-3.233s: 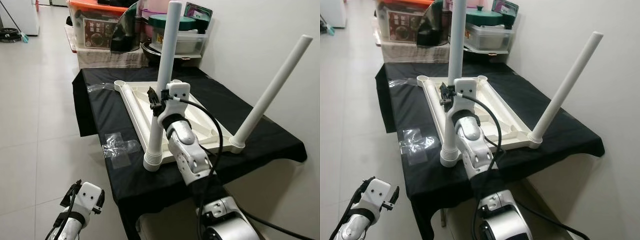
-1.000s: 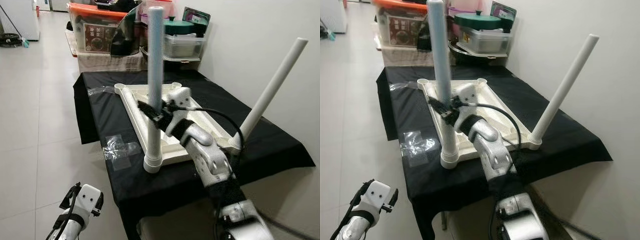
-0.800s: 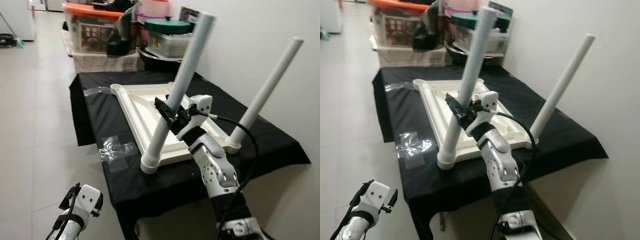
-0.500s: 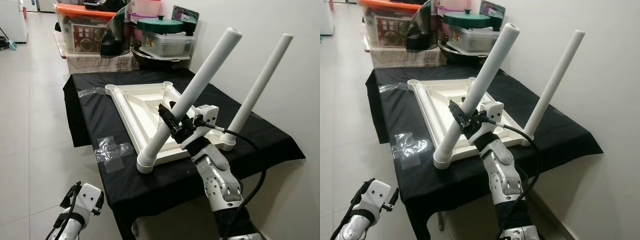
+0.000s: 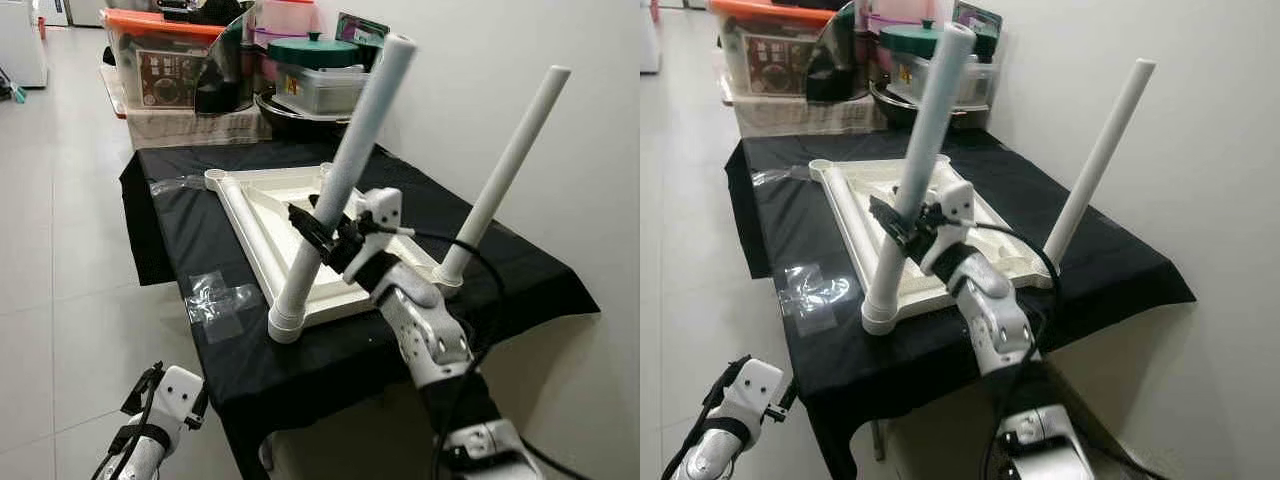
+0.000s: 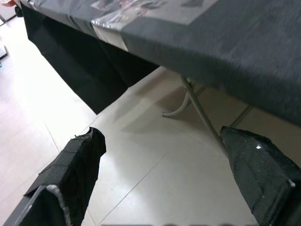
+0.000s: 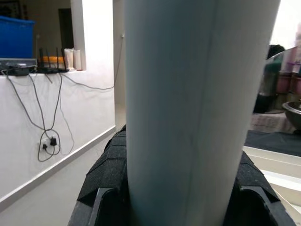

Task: Building children table

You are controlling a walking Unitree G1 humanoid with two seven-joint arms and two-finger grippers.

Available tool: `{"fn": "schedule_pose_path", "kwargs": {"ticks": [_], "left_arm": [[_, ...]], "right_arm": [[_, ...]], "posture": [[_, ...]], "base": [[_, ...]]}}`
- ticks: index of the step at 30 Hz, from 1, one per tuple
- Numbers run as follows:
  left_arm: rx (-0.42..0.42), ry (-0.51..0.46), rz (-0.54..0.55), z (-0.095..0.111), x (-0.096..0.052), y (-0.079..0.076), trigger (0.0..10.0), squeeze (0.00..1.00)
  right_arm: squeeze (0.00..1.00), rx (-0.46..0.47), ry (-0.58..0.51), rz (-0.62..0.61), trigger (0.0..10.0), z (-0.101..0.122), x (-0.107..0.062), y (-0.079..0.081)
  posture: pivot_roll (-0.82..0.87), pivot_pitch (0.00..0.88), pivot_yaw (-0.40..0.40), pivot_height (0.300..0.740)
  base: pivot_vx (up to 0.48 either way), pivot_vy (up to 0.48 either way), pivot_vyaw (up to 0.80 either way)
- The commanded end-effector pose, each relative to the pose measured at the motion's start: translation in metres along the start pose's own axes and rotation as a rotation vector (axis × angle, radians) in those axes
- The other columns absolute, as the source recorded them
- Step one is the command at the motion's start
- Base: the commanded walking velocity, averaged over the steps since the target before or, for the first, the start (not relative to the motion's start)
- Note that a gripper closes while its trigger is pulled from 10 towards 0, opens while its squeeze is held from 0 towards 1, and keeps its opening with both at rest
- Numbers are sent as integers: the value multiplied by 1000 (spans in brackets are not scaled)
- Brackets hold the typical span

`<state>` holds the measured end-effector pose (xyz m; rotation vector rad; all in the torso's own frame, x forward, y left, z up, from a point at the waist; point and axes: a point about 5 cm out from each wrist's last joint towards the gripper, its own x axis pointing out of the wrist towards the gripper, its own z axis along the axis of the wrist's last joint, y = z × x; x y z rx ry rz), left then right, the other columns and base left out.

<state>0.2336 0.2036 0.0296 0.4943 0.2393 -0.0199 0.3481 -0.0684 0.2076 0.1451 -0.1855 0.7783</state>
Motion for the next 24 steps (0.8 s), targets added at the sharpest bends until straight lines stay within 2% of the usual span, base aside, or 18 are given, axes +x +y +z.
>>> {"fn": "schedule_pose_path", "kwargs": {"ticks": [1, 14, 24], "left_arm": [[3, 0, -14, -1, -1, -6, 10000, 0], [1, 3, -20, -2, 0, -8, 10000, 0], [2, 2, -26, -2, 1, -10, 10000, 0]], "right_arm": [[0, 64, 295, -62, 10000, -58, -22, -9], [0, 82, 354, 13, 10000, -68, -22, -1], [0, 148, 380, 45, 10000, -74, -25, 0]], "posture": [[84, 0, -168, 740], [77, 0, -170, 740], [77, 0, -171, 740]], "base": [[0, 0, 0], [0, 0, 0], [0, 0, 0]]}}
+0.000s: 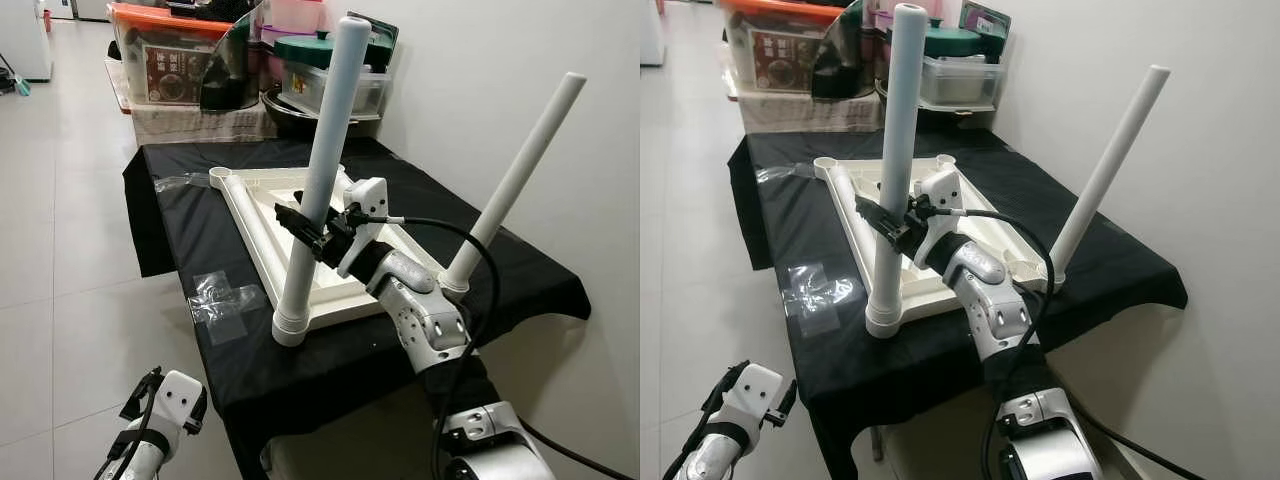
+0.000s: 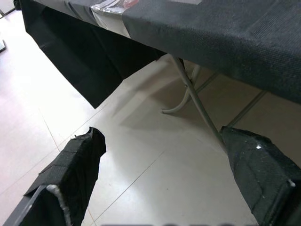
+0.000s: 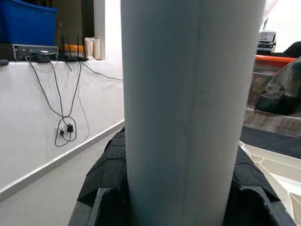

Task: Building children table

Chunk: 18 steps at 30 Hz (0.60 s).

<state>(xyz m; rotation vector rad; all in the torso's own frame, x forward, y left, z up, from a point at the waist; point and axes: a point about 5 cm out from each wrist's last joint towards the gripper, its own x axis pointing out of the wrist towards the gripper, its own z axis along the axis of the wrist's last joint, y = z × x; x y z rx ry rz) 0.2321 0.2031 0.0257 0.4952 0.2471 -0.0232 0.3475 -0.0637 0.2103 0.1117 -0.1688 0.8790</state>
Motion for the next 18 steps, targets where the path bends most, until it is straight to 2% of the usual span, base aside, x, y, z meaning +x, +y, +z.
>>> {"fn": "schedule_pose_path", "kwargs": {"ticks": [1, 18], "left_arm": [[1, -5, -22, 1, 1, -8, 10000, 0], [6, 1, -19, -1, -1, -7, 10000, 0]], "right_arm": [[0, 180, 342, -51, 10000, -77, -27, -1], [0, 206, 398, -92, 10000, -91, -28, -4]], "posture": [[77, 0, -171, 740], [90, 0, -175, 740]], "base": [[0, 0, 0], [0, 0, 0]]}}
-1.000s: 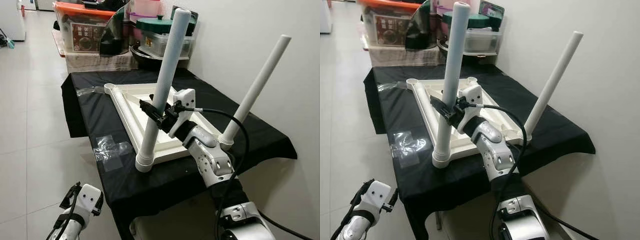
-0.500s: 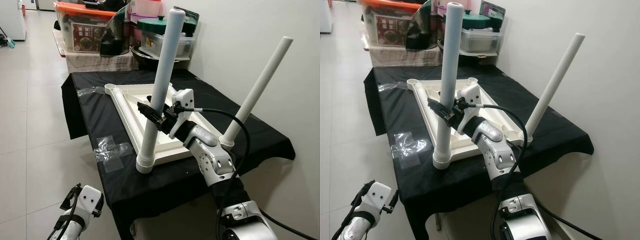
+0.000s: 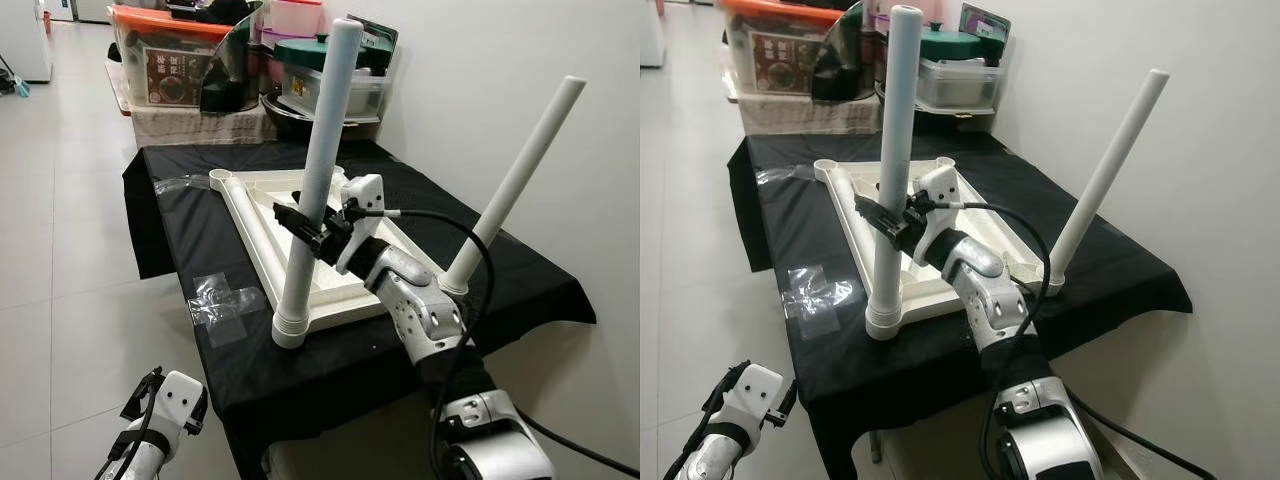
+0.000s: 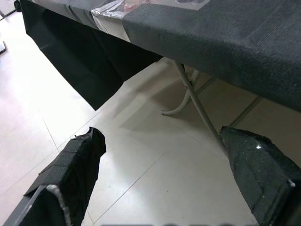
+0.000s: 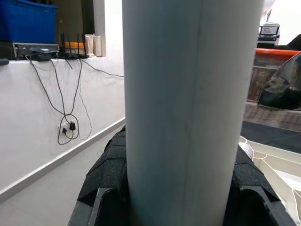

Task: Building children table

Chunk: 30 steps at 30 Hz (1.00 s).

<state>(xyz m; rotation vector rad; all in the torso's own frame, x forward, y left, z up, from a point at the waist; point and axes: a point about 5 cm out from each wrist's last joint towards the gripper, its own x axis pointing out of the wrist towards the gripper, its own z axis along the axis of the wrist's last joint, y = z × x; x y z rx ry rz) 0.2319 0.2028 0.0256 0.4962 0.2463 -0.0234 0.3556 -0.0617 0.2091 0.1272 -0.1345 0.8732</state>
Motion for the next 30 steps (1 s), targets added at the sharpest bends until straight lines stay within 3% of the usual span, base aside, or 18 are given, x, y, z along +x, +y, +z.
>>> {"fn": "schedule_pose_path", "kwargs": {"ticks": [1, 11, 25, 29, 30], "left_arm": [[5, 2, -19, -1, -1, -6, 10000, 0], [11, 0, -20, -1, -1, -4, 10000, 0], [3, -20, -13, 3, 0, -2, 10000, 0], [-36, -70, -9, 14, 1, 0, 10000, 0], [-127, -146, -14, 31, 0, 2, 10000, 0]], "right_arm": [[0, 179, 374, -85, 10000, -90, -32, -2], [0, 201, 405, -89, 10000, -104, -41, 5], [0, 173, 365, -89, 10000, -92, -35, 3], [0, 168, 360, -87, 10000, -92, -35, 3], [0, 167, 358, -89, 10000, -91, -35, 3]], "posture": [[90, 0, -175, 740], [83, 0, -164, 740], [84, 0, -162, 740], [84, 0, -160, 740], [84, 0, -161, 740]], "base": [[0, 0, 0], [0, 0, 0], [0, 0, 0], [0, 0, 0], [0, 0, 0]]}}
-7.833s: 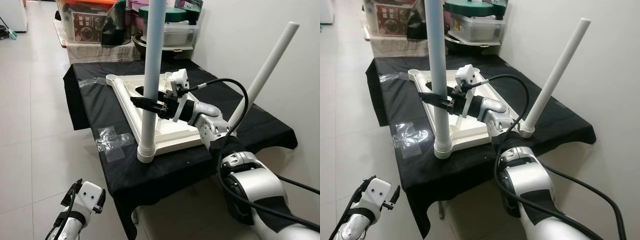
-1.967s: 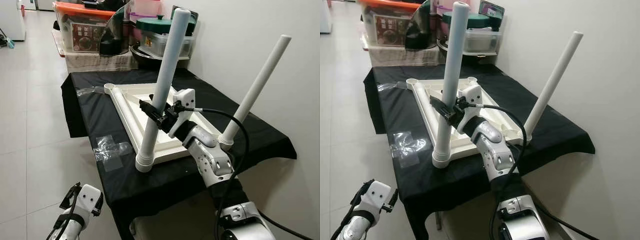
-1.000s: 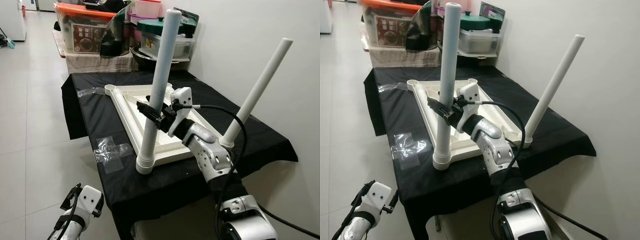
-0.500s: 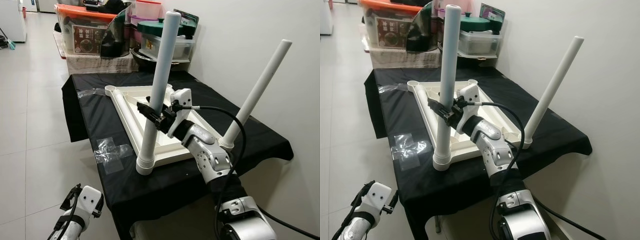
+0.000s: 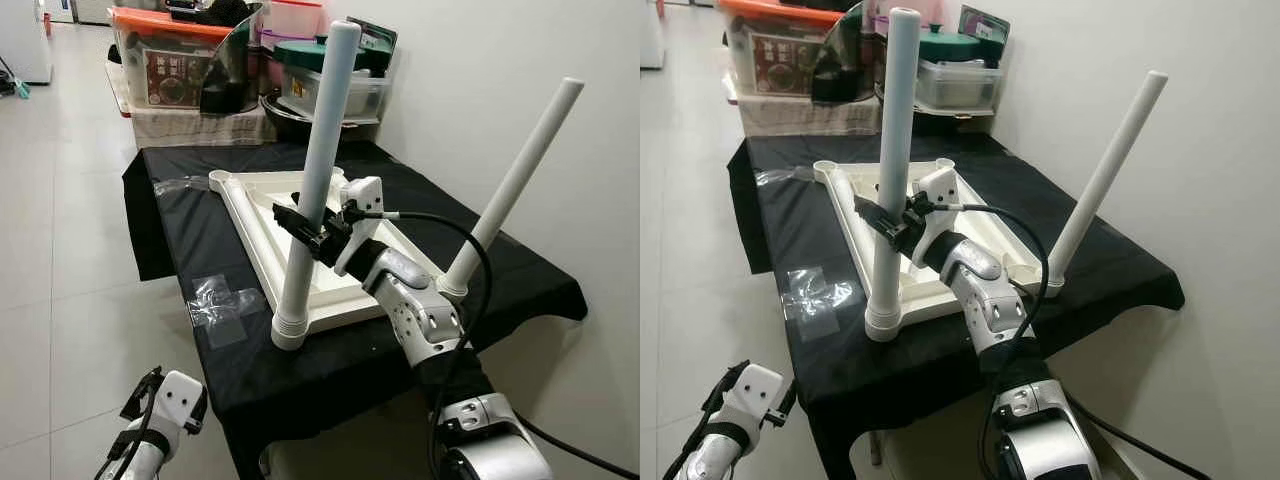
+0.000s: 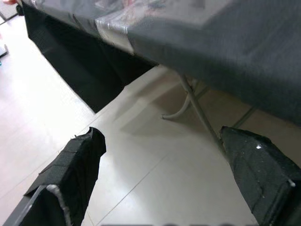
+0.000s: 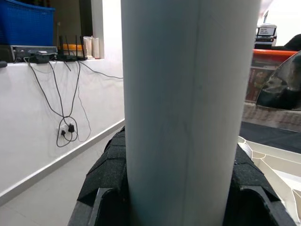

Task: Building children table

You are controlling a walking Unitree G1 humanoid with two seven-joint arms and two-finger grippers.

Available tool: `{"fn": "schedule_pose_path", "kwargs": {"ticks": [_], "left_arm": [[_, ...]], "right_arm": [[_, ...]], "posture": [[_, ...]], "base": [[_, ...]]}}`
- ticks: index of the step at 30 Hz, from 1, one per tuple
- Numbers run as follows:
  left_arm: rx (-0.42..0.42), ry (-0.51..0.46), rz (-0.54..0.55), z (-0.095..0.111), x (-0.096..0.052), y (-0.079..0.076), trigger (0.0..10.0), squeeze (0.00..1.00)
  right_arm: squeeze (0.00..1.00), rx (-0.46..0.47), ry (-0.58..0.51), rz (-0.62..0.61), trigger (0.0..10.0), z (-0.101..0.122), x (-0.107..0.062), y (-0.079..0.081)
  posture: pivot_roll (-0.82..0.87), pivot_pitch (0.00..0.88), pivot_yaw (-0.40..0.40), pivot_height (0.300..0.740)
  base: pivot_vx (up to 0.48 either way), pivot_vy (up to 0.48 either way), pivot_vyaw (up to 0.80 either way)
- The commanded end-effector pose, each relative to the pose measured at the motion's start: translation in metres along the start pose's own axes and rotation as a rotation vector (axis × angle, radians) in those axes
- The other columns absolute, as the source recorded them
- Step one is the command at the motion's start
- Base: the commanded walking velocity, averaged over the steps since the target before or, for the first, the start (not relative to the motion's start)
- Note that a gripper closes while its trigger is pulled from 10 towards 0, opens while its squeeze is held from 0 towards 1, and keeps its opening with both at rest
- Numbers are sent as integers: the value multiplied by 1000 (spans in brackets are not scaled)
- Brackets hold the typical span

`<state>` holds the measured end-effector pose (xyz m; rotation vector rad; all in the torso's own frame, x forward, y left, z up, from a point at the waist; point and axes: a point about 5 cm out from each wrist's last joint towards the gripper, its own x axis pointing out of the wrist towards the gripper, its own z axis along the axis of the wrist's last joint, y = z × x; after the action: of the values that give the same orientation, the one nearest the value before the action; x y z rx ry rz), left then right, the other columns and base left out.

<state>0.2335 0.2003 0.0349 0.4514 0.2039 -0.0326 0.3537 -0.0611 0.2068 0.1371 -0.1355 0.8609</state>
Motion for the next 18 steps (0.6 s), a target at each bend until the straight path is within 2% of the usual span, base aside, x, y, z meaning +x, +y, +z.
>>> {"fn": "schedule_pose_path", "kwargs": {"ticks": [1, 3, 4, 8, 14, 16, 18], "left_arm": [[-133, -139, -13, 31, 2, -1, 10000, 0], [-163, -160, -15, 35, 2, -1, 10000, 0], [-182, -224, -26, 50, 2, 0, 10000, 0], [-180, -244, -30, 55, 2, 0, 10000, 0], [-182, -241, -33, 55, 2, 0, 10000, 0], [-181, -191, 12, 45, -7, 2, 10000, 0], [-182, -186, 17, 43, -8, 2, 10000, 0]], "right_arm": [[0, 158, 364, -79, 10000, -88, -35, 0], [0, 158, 363, -79, 10000, -88, -35, 0], [0, 158, 361, -81, 10000, -88, -35, -1], [0, 157, 359, -82, 10000, -87, -34, -1], [0, 157, 358, -83, 10000, -87, -34, -1], [0, 158, 356, -85, 10000, -87, -34, -1], [0, 158, 356, -86, 10000, -87, -34, -1]], "posture": [[83, 0, -160, 740], [83, 0, -160, 740], [85, 0, -161, 740], [87, 0, -161, 740], [87, 0, -161, 740], [87, 0, -157, 740], [87, 0, -157, 740]], "base": [[0, 0, 0], [0, 0, 0], [0, 0, 0], [0, 0, 0], [0, 0, 0], [0, 0, 0], [0, 0, 0]]}}
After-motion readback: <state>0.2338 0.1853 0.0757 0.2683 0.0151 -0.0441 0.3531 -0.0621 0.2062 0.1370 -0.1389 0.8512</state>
